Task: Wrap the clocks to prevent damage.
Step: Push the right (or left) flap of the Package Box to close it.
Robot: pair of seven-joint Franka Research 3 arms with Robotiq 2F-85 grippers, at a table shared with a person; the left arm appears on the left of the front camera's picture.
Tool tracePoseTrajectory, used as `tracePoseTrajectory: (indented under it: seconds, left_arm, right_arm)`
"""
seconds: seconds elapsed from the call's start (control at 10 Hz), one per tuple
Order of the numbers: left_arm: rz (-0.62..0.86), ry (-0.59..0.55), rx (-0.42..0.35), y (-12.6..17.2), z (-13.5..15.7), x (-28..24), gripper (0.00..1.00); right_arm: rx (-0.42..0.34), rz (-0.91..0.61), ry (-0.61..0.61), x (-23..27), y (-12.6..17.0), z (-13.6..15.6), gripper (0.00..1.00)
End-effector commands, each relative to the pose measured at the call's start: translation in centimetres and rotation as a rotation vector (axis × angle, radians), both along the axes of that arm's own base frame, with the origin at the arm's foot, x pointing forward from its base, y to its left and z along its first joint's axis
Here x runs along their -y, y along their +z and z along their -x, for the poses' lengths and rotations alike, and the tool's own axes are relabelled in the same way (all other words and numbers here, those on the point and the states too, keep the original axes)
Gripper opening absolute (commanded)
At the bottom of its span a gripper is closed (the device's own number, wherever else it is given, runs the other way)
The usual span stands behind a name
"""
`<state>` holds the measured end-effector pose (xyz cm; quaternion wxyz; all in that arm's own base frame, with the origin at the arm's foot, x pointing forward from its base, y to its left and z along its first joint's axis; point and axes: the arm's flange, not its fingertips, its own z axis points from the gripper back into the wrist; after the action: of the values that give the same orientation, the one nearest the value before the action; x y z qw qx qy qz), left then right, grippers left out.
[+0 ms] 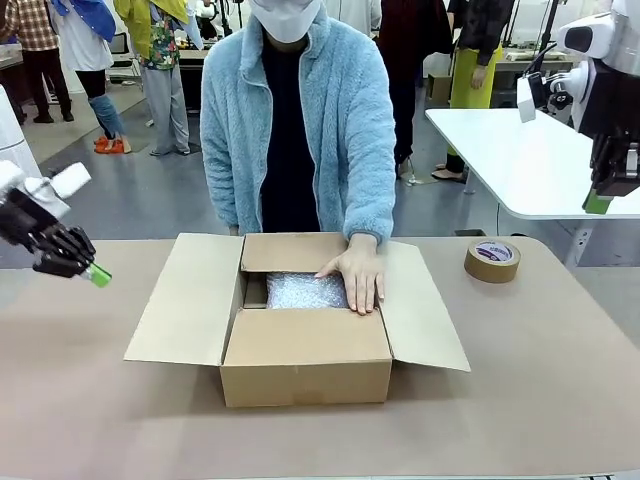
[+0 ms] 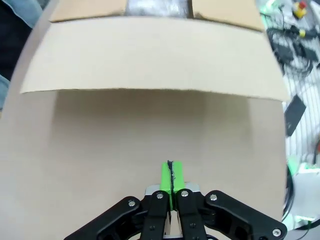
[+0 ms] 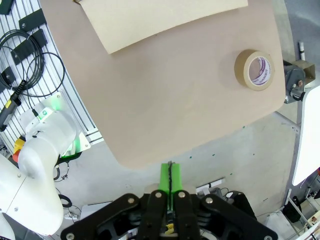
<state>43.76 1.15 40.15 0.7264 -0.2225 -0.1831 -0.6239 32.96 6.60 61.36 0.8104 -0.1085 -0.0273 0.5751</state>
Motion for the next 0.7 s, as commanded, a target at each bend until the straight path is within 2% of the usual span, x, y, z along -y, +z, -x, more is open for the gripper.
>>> tracePoseTrajectory:
  seconds: [0.0, 0.1, 0.2, 0.6]
  left_arm:
    - [-0.089, -0.068, -0.006, -0.7, 1.3, 1.3, 0.0]
    - [-0.161, -0.095, 0.016, 1.5, 1.1, 1.5, 0.0]
    - [-0.055, -0.042, 0.002, -0.9, 0.5, 1.1, 0.0]
    - [-0.055, -0.042, 0.002, -0.9, 0.5, 1.1, 0.0]
  right_arm:
    - [-0.009, -0.018, 0.012, 0.0, -0.3, 0.1, 0.01]
    - [-0.009, -0.018, 0.012, 0.0, -0.3, 0.1, 0.01]
    - [-0.009, -0.018, 0.012, 0.0, -0.3, 0.1, 0.01]
    - [-0.009, -0.018, 0.012, 0.0, -0.3, 0.1, 0.01]
